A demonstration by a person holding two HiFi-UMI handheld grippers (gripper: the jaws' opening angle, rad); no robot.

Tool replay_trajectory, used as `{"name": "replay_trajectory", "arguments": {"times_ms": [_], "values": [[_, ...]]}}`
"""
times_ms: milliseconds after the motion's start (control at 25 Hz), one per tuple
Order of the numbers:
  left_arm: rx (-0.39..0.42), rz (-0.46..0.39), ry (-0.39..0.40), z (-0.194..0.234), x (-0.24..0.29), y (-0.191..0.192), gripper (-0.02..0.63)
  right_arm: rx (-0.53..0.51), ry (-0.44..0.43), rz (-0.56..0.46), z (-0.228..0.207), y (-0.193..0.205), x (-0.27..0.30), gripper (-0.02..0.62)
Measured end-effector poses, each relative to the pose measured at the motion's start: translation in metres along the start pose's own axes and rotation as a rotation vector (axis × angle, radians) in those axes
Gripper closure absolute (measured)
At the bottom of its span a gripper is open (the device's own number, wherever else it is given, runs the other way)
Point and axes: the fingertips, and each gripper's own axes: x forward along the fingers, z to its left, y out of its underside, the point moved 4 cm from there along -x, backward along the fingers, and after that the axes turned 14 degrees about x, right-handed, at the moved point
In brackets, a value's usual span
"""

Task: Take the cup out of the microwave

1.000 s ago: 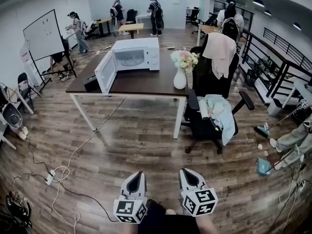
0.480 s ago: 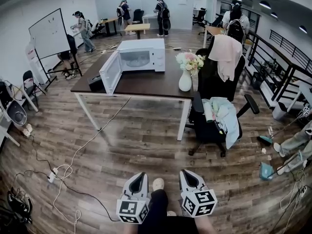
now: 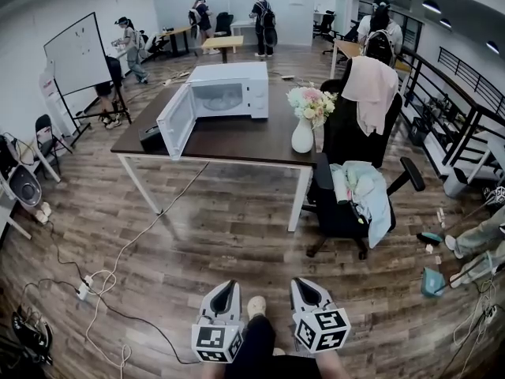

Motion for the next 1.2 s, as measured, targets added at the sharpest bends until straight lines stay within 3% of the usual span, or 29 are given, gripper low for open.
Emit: {"name": "replay_trajectory", "arguments": {"times_ms": [520, 920, 1200], "values": [[-0.033, -0.017, -0.06, 0.049, 0.08, -0.019, 0.598, -0.028, -0.054, 0.054, -0.007, -0.046, 0.087, 0.601], [-0.035, -0.016, -0.054, 0.087, 0.14, -0.033, 0.594, -0.031, -0.063, 0.079, -0.01, -0.081, 0.151, 0.601], [-0.037, -0.024, -0.044, 0.123, 0.179, -0.039, 0.521, -0.03, -0.045, 0.067, -0.014, -0.104, 0.199, 0.601]]}}
